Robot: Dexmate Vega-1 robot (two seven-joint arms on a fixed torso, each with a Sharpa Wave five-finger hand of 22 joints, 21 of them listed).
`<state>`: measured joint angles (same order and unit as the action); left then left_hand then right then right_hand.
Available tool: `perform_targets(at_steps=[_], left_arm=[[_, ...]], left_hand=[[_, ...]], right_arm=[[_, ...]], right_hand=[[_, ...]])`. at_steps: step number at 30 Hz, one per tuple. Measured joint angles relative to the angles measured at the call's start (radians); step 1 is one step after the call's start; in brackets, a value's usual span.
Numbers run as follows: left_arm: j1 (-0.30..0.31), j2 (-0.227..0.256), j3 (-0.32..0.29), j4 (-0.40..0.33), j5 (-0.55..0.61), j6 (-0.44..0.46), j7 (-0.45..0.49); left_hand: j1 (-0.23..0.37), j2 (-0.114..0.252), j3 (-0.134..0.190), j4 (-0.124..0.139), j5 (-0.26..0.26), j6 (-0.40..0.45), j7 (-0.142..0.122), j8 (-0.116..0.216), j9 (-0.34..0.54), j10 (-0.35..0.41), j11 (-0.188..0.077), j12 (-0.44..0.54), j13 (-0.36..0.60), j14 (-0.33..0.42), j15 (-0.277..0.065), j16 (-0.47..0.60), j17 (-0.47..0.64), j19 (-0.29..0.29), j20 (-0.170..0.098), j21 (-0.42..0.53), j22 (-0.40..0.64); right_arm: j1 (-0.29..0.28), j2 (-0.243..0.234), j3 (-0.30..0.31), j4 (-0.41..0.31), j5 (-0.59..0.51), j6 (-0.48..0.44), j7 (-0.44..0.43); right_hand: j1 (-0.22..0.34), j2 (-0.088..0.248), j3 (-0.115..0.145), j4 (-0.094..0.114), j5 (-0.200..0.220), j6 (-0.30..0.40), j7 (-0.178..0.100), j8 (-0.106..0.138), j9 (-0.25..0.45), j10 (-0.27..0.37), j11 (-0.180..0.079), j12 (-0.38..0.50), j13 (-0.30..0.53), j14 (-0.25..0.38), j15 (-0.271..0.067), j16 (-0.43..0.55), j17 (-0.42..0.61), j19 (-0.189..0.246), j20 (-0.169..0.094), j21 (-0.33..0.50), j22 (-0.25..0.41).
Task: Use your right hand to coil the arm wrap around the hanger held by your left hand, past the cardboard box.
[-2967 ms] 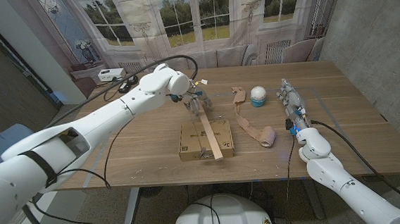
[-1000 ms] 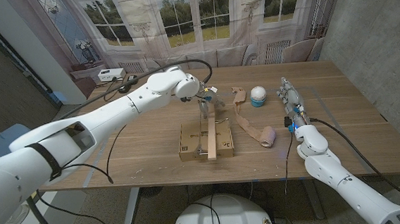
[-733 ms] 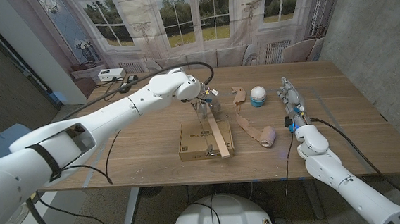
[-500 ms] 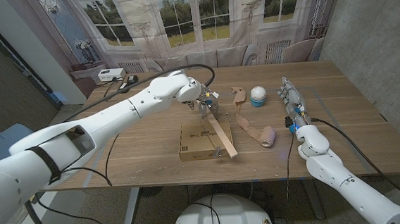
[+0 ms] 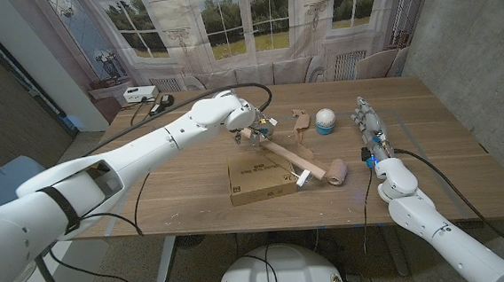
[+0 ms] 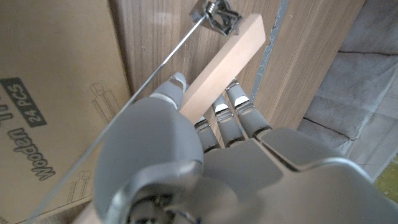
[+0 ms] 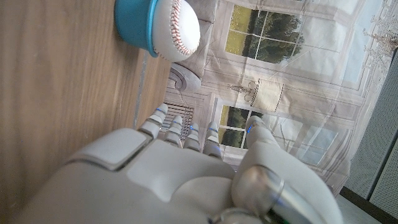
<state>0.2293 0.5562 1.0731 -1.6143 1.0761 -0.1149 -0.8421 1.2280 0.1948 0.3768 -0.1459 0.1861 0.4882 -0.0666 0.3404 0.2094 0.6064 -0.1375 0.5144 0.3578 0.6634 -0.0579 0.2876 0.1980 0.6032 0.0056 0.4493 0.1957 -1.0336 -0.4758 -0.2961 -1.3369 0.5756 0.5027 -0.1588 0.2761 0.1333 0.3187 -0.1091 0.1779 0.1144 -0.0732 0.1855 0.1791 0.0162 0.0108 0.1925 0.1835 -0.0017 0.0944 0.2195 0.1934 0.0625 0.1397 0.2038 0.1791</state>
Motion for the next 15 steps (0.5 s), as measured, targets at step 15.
perform_targets(at_steps=[15], left_arm=[[0.05, 0.018, -0.029, -0.049, -0.006, 0.059, 0.005]], left_hand=[[0.011, -0.012, 0.035, 0.022, 0.011, 0.166, 0.035, 0.082, 0.109, 0.062, 0.037, 0.199, 0.241, 0.17, 0.042, 0.229, 0.261, 0.106, -0.035, 0.252, 0.086]], right_arm=[[-0.023, -0.02, 0.01, -0.025, -0.003, -0.002, -0.002]], right_hand=[[-0.004, 0.004, 0.0, 0.0, 0.0, 0.004, -0.004, 0.0, 0.0, 0.0, 0.0, 0.0, 0.0, 0.011, 0.0, 0.0, 0.0, 0.0, 0.0, 0.0, 0.0]])
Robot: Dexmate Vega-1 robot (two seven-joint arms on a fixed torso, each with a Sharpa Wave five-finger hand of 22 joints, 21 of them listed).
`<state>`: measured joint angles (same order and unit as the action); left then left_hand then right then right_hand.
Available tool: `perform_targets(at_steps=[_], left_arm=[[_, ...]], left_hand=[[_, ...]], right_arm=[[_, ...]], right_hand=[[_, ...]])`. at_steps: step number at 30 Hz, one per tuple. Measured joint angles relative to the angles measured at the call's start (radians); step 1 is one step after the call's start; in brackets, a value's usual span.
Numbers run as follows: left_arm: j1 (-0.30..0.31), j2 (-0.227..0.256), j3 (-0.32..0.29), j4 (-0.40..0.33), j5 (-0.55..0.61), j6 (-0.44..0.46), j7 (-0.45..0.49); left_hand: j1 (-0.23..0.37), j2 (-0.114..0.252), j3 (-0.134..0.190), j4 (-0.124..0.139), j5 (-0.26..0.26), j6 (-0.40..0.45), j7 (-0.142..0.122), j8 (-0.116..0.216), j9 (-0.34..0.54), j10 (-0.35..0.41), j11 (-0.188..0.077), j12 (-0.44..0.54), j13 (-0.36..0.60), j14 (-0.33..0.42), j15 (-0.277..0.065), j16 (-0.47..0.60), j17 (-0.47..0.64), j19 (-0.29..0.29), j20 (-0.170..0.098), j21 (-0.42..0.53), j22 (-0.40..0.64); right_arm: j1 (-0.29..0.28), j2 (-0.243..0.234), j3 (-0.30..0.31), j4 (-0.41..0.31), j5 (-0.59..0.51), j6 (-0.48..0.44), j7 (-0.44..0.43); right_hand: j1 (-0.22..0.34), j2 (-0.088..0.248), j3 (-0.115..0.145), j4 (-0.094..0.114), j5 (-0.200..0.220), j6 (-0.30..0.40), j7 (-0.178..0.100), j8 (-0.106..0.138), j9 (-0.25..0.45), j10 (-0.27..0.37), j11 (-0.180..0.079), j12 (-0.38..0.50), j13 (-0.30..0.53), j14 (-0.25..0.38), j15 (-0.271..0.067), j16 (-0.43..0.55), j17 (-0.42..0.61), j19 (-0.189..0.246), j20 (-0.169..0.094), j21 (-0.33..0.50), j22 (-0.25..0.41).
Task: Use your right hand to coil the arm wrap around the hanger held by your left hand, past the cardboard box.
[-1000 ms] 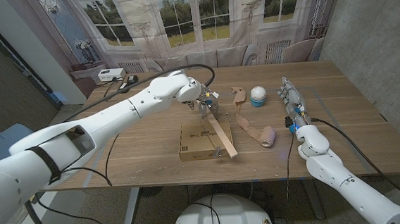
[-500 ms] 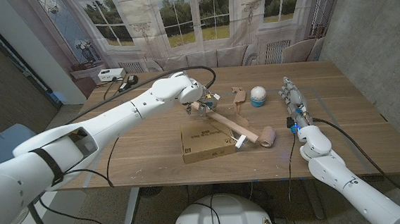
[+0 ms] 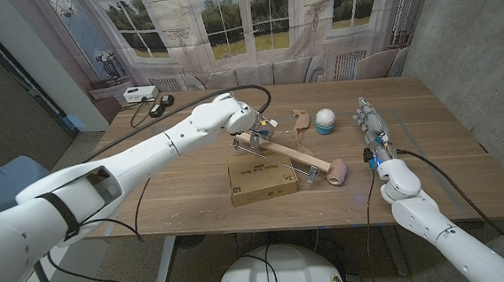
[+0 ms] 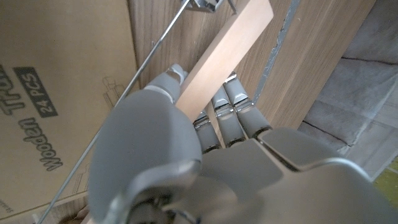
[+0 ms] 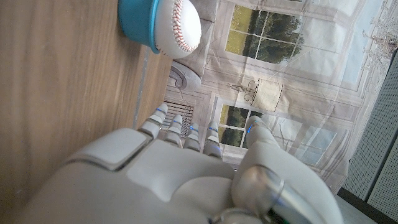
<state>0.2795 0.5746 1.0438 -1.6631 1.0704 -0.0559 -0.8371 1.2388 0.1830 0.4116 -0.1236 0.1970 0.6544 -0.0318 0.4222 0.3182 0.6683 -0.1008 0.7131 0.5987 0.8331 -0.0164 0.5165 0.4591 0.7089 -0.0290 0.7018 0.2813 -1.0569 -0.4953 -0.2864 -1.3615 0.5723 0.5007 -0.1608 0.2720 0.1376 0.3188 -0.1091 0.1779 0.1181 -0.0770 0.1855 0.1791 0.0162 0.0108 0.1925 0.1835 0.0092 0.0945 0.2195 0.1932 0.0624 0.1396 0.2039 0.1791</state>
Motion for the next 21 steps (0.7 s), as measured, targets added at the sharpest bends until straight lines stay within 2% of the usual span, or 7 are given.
perform_targets(at_steps=[5, 7, 12, 15, 17, 18, 21], left_arm=[[0.029, 0.018, -0.025, -0.033, -0.003, 0.019, 0.052], [0.05, 0.03, -0.041, -0.051, -0.005, 0.023, 0.066], [0.086, 0.048, -0.072, -0.082, -0.013, 0.043, 0.138], [0.106, 0.057, -0.088, -0.097, -0.02, 0.055, 0.184], [0.124, 0.066, -0.105, -0.111, -0.025, 0.063, 0.213], [0.126, 0.067, -0.107, -0.113, -0.025, 0.063, 0.213], [0.148, 0.079, -0.125, -0.125, -0.033, 0.07, 0.25]], left_hand=[[0.0, 0.0, -0.01, 0.01, 0.012, -0.001, 0.012, 0.008, 0.071, -0.001, 0.001, 0.072, 0.138, 0.044, 0.007, 0.146, 0.187, 0.035, 0.023, 0.177, 0.081], [0.0, 0.0, -0.012, 0.012, 0.019, 0.0, 0.015, 0.009, 0.105, -0.005, 0.005, 0.106, 0.205, 0.101, 0.012, 0.202, 0.275, 0.098, -0.012, 0.261, 0.123], [-0.025, -0.024, -0.023, 0.023, 0.038, -0.01, 0.007, 0.02, 0.167, -0.008, 0.004, 0.192, 0.252, 0.171, 0.008, 0.29, 0.425, 0.124, -0.03, 0.434, 0.208], [-0.042, -0.04, -0.029, 0.03, 0.05, -0.016, 0.011, 0.022, 0.191, 0.009, 0.013, 0.239, 0.252, 0.245, -0.035, 0.32, 0.482, 0.172, -0.073, 0.482, 0.223], [-0.061, -0.037, -0.032, 0.037, 0.055, -0.02, 0.014, 0.029, 0.203, 0.024, 0.015, 0.261, 0.254, 0.416, -0.109, 0.34, 0.515, 0.189, -0.09, 0.507, 0.236], [-0.082, -0.032, 0.007, 0.077, 0.062, -0.021, 0.015, 0.033, 0.209, 0.025, 0.015, 0.27, 0.349, 0.482, -0.161, 0.348, 0.53, 0.184, -0.095, 0.515, 0.237], [-0.101, -0.045, 0.072, 0.163, 0.084, -0.026, 0.021, 0.041, 0.231, 0.073, -0.001, 0.317, 0.561, 0.516, -0.194, 0.373, 0.586, 0.182, -0.097, 0.541, 0.245]], right_arm=[[-0.005, -0.004, 0.001, -0.006, -0.001, 0.0, 0.0], [-0.007, -0.005, 0.002, -0.008, -0.001, -0.001, 0.001], [-0.013, -0.009, 0.004, -0.015, -0.002, -0.001, 0.001], [-0.017, -0.011, 0.006, -0.02, -0.003, -0.001, 0.0], [-0.019, -0.013, 0.007, -0.024, -0.003, -0.002, -0.001], [-0.019, -0.013, 0.007, -0.024, -0.003, -0.002, -0.001], [-0.021, -0.015, 0.008, -0.03, -0.005, -0.003, -0.003]], right_hand=[[0.0, 0.0, 0.0, 0.0, 0.0, 0.0, 0.0, 0.0, 0.0, 0.0, 0.0, 0.0, 0.0, 0.0, 0.0, 0.0, 0.0, 0.0, 0.0, 0.0, 0.0], [0.0, 0.0, 0.0, 0.0, 0.0, 0.0, 0.0, 0.0, 0.0, 0.0, 0.0, 0.0, 0.0, 0.0, 0.0, 0.0, 0.0, 0.0, 0.0, 0.0, 0.0], [0.0, 0.0, 0.0, 0.0, 0.0, 0.0, 0.0, 0.0, 0.0, 0.0, 0.0, 0.0, 0.0, 0.0, 0.0, 0.0, 0.0, 0.0, 0.0, 0.0, 0.0], [0.0, 0.0, -0.003, 0.003, 0.0, 0.0, 0.0, 0.0, 0.0, 0.0, 0.0, 0.0, 0.0, 0.0, 0.0, 0.0, 0.0, 0.0, 0.0, 0.0, 0.0], [0.0, 0.0, -0.003, 0.003, 0.0, 0.0, 0.0, 0.0, 0.0, 0.0, 0.0, 0.0, 0.0, 0.0, 0.0, 0.0, 0.0, 0.0, 0.0, 0.0, 0.0], [0.0, 0.0, -0.003, 0.003, 0.0, 0.0, 0.0, 0.0, 0.0, 0.0, 0.0, 0.0, 0.0, 0.0, 0.0, 0.0, 0.0, 0.0, 0.0, 0.0, 0.0], [0.0, 0.0, -0.003, 0.003, 0.0, 0.0, 0.0, 0.0, 0.0, 0.0, 0.0, 0.0, 0.0, 0.0, 0.0, 0.0, 0.0, 0.0, 0.0, 0.0, 0.0]])
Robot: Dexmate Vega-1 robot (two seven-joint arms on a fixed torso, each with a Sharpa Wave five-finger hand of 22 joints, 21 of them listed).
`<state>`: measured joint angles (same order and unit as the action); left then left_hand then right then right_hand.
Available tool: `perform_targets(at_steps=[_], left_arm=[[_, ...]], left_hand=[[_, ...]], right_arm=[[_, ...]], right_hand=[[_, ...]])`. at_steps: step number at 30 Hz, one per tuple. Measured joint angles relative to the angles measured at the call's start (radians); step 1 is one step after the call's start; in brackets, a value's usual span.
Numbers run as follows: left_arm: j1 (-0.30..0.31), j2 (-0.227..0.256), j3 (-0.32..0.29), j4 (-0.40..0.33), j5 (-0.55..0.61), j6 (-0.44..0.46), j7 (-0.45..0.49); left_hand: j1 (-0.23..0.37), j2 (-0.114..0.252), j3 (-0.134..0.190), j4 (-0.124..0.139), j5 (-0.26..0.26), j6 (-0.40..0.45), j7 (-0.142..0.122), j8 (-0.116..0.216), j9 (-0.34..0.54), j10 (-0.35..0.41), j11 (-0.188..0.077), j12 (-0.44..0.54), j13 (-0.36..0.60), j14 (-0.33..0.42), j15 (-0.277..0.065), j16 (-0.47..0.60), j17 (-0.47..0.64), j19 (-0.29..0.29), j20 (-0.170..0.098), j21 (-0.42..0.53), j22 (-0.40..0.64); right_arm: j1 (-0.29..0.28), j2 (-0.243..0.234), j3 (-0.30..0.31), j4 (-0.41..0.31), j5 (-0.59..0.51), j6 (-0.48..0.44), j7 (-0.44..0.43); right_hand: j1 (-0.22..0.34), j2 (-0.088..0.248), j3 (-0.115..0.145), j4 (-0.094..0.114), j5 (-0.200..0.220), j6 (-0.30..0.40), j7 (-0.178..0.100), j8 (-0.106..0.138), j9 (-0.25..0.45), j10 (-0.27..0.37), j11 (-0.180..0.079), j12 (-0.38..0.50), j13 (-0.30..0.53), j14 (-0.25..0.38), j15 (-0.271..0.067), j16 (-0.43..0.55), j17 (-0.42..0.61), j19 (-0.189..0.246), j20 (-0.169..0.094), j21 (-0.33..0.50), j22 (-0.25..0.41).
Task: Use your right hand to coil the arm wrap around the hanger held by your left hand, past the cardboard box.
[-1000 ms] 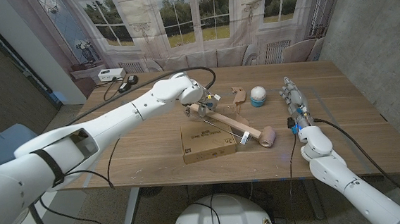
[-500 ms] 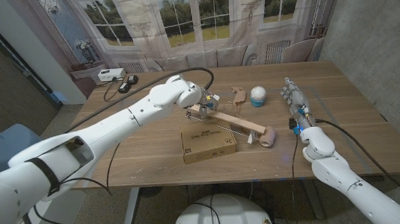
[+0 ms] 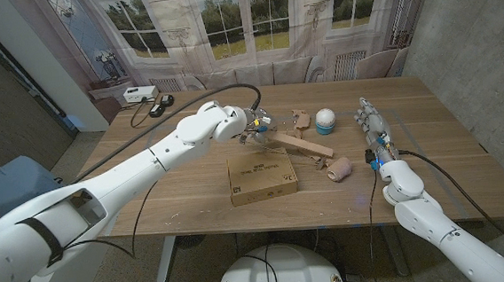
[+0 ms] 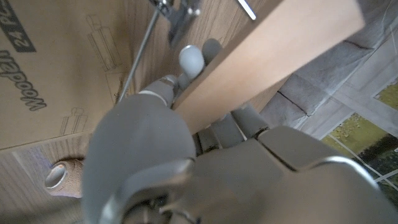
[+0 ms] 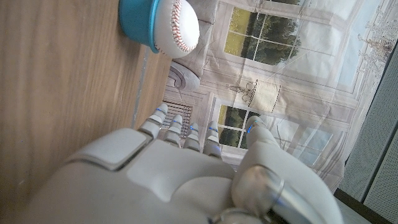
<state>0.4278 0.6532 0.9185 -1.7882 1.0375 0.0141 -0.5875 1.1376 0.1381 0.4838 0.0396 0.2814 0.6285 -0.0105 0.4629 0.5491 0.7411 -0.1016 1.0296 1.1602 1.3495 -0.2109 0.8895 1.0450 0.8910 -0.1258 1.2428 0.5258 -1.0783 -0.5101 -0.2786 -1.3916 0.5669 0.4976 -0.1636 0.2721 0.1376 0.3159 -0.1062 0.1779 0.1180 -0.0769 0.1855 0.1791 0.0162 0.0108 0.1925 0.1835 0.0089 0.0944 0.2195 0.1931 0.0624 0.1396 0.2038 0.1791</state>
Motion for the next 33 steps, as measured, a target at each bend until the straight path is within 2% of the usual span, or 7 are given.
perform_targets(at_steps=[2, 3, 8, 10, 19, 26, 33], left_arm=[[0.013, 0.006, -0.013, -0.008, -0.007, 0.004, 0.029], [0.015, 0.007, -0.014, -0.009, -0.007, 0.004, 0.029], [0.05, 0.023, -0.047, -0.023, -0.029, 0.008, 0.114], [0.063, 0.028, -0.059, -0.027, -0.035, 0.008, 0.14], [0.116, 0.044, -0.107, -0.037, -0.074, 0.005, 0.315], [0.157, 0.056, -0.14, -0.041, -0.099, -0.002, 0.444], [0.189, 0.068, -0.17, -0.049, -0.121, -0.006, 0.519]], left_hand=[[-0.013, -0.013, 0.058, 0.072, 0.013, 0.0, 0.001, 0.0, 0.014, 0.01, 0.001, 0.025, 0.043, 0.005, -0.002, 0.017, 0.037, 0.0, 0.0, 0.016, 0.007], [-0.017, -0.017, 0.07, 0.089, 0.021, 0.0, 0.001, 0.006, 0.022, 0.017, 0.002, 0.041, 0.057, 0.007, -0.004, 0.025, 0.056, -0.003, 0.003, 0.024, 0.01], [-0.099, -0.012, 0.086, 0.135, 0.05, 0.004, 0.009, 0.031, 0.055, 0.051, 0.005, 0.114, 0.078, 0.009, 0.002, 0.056, 0.121, -0.004, 0.004, 0.057, 0.028], [-0.112, -0.024, 0.087, 0.141, 0.056, 0.011, 0.015, 0.042, 0.066, 0.06, 0.007, 0.137, 0.078, 0.01, 0.004, 0.063, 0.134, -0.004, 0.004, 0.066, 0.032], [-0.235, -0.015, 0.087, 0.144, 0.102, 0.009, 0.027, 0.089, 0.131, 0.074, 0.003, 0.242, 0.082, 0.02, 0.008, 0.099, 0.164, 0.0, 0.008, 0.089, 0.051], [-0.284, -0.026, 0.087, 0.144, 0.129, 0.002, 0.035, 0.134, 0.19, 0.085, -0.007, 0.35, 0.09, 0.025, 0.011, 0.118, 0.158, 0.0, 0.008, 0.094, 0.056], [-0.329, -0.029, 0.097, 0.143, 0.145, 0.0, 0.036, 0.17, 0.233, 0.087, -0.006, 0.411, 0.09, 0.024, 0.011, 0.134, 0.158, 0.0, 0.008, 0.104, 0.061]], right_arm=[[-0.001, -0.001, 0.0, -0.002, -0.002, -0.001, -0.002], [-0.001, -0.001, 0.0, -0.004, -0.002, -0.002, -0.002], [-0.004, -0.003, 0.001, -0.012, -0.008, -0.005, -0.009], [-0.005, -0.004, 0.001, -0.015, -0.01, -0.006, -0.011], [-0.014, -0.013, 0.001, -0.043, -0.041, -0.028, -0.047], [-0.026, -0.029, 0.001, -0.078, -0.081, -0.063, -0.091], [-0.045, -0.059, -0.001, -0.137, -0.135, -0.116, -0.139]], right_hand=[[0.0, 0.0, 0.0, 0.0, 0.0, 0.0, 0.0, 0.0, 0.0, 0.0, 0.0, 0.0, 0.0, 0.0, 0.0, 0.0, 0.0, 0.0, 0.0, 0.0, 0.0], [0.0, 0.0, 0.0, 0.0, 0.0, 0.0, 0.0, 0.0, 0.0, 0.0, 0.0, 0.0, 0.0, 0.0, 0.0, 0.0, 0.0, 0.0, 0.0, 0.0, 0.0], [0.0, 0.0, 0.0, 0.0, 0.0, 0.0, 0.0, 0.0, 0.0, 0.0, 0.0, 0.0, 0.0, 0.0, 0.0, 0.0, 0.0, 0.0, 0.0, 0.0, 0.0], [0.0, 0.0, 0.0, 0.0, 0.0, 0.0, 0.0, 0.0, 0.0, 0.0, 0.0, 0.0, 0.0, 0.0, 0.0, 0.0, 0.0, 0.0, 0.0, 0.0, 0.0], [0.0, 0.0, 0.0, 0.0, 0.0, 0.0, 0.0, 0.0, 0.0, 0.013, 0.002, 0.0, 0.0, 0.0, 0.0, 0.0, 0.0, 0.0, 0.0, 0.0, 0.0], [0.0, 0.0, 0.0, 0.0, 0.0, 0.0, 0.0, 0.0, 0.0, 0.013, 0.002, 0.0, 0.0, -0.003, -0.003, 0.0, 0.0, 0.003, -0.003, 0.0, 0.0], [0.005, 0.004, 0.004, -0.004, 0.0, 0.0, 0.0, 0.0, 0.0, 0.013, 0.002, 0.0, 0.0, -0.004, -0.004, -0.007, 0.0, 0.0, -0.007, 0.0, 0.0]])
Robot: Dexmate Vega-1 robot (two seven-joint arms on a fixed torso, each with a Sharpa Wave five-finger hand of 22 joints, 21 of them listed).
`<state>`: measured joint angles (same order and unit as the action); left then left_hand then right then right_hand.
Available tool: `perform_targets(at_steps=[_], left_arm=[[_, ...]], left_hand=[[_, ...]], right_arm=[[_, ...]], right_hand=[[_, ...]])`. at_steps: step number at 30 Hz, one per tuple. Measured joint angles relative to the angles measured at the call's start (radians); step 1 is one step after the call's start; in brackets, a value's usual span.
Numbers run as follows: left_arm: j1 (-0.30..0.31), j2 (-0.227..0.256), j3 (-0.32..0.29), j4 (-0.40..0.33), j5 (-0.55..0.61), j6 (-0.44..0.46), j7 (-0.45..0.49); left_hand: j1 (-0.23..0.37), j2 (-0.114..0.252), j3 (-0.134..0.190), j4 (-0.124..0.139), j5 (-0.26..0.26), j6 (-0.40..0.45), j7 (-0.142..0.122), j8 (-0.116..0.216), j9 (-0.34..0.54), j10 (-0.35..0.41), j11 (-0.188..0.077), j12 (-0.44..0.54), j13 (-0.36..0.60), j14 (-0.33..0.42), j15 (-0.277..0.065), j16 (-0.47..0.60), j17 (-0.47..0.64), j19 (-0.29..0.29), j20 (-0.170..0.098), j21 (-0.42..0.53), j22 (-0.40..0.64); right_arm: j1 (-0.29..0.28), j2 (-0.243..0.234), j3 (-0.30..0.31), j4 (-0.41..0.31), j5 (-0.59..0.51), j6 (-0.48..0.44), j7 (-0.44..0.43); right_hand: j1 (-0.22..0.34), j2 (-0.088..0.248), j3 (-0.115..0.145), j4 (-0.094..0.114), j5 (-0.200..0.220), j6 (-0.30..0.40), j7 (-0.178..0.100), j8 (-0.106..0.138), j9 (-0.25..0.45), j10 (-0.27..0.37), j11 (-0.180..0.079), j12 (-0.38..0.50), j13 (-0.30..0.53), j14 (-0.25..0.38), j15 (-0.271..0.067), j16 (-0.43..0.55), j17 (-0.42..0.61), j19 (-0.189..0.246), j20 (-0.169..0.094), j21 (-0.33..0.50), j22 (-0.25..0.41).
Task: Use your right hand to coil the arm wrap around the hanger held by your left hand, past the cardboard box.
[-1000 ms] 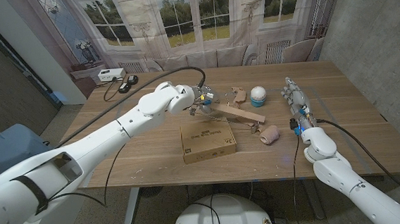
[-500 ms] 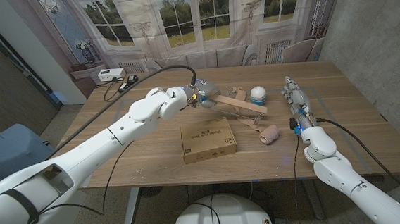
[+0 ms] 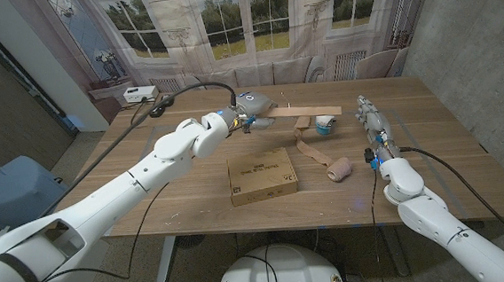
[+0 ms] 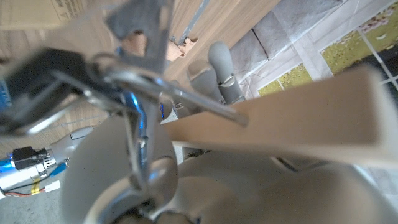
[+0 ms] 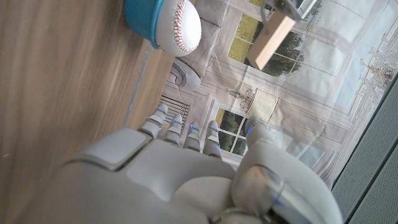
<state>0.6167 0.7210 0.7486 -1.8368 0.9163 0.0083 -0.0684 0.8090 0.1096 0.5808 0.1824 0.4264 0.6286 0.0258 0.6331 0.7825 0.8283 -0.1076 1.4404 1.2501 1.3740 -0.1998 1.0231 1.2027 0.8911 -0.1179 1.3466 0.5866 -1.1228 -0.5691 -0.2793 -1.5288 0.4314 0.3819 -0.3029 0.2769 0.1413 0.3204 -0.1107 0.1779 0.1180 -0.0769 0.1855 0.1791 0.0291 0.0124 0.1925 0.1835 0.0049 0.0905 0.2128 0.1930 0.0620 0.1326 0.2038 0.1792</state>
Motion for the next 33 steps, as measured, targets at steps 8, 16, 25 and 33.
perform_targets(at_steps=[8, 16, 25, 33], left_arm=[[0.027, 0.014, -0.029, -0.023, -0.043, 0.006, 0.048], [0.043, 0.032, -0.052, -0.057, -0.063, 0.03, 0.033], [0.055, 0.051, -0.077, -0.099, -0.087, 0.066, -0.016], [0.061, 0.064, -0.098, -0.129, -0.124, 0.086, -0.058]], left_hand=[[-0.029, -0.005, 0.014, 0.002, 0.012, 0.0, 0.0, 0.031, 0.034, -0.004, -0.007, 0.053, -0.001, 0.004, -0.004, 0.011, -0.004, 0.0, 0.0, 0.004, 0.005], [-0.054, -0.007, 0.025, -0.003, 0.026, -0.005, 0.006, 0.066, 0.073, -0.01, -0.009, 0.107, -0.001, 0.009, 0.001, 0.026, -0.009, 0.006, -0.005, 0.011, 0.005], [-0.082, -0.003, 0.037, -0.007, 0.033, -0.004, 0.006, 0.089, 0.087, -0.018, -0.013, 0.128, -0.001, 0.02, 0.002, 0.049, -0.002, 0.011, 0.0, 0.019, 0.009], [-0.087, -0.008, 0.044, -0.008, 0.033, -0.004, 0.006, 0.089, 0.079, -0.018, -0.013, 0.135, -0.002, 0.018, 0.004, 0.054, -0.012, 0.007, -0.004, 0.019, 0.002]], right_arm=[[-0.026, -0.035, 0.0, -0.067, -0.062, -0.063, -0.052], [-0.067, -0.071, 0.01, -0.142, -0.118, -0.124, -0.1], [-0.144, -0.132, 0.038, -0.269, -0.195, -0.221, -0.153], [-0.208, -0.188, 0.06, -0.38, -0.256, -0.327, -0.176]], right_hand=[[0.008, -0.008, 0.004, -0.004, 0.004, 0.006, 0.006, 0.0, 0.0, 0.0, 0.0, 0.0, 0.0, -0.009, -0.001, 0.0, -0.002, -0.004, -0.004, 0.0, 0.0], [0.015, -0.015, 0.008, -0.008, 0.004, 0.006, 0.006, 0.0, 0.0, 0.0, 0.0, 0.0, 0.0, -0.009, -0.001, -0.006, -0.002, -0.004, -0.004, 0.0, -0.002], [0.022, -0.022, 0.008, -0.017, 0.004, 0.005, 0.006, 0.0, 0.0, 0.011, -0.011, 0.0, 0.0, -0.013, -0.005, -0.006, -0.002, -0.009, -0.009, 0.0, -0.003], [0.026, -0.026, 0.007, -0.018, 0.004, 0.005, 0.006, 0.0, 0.0, 0.011, -0.011, 0.0, 0.0, -0.014, -0.007, -0.006, -0.002, -0.009, -0.009, 0.0, -0.002]])
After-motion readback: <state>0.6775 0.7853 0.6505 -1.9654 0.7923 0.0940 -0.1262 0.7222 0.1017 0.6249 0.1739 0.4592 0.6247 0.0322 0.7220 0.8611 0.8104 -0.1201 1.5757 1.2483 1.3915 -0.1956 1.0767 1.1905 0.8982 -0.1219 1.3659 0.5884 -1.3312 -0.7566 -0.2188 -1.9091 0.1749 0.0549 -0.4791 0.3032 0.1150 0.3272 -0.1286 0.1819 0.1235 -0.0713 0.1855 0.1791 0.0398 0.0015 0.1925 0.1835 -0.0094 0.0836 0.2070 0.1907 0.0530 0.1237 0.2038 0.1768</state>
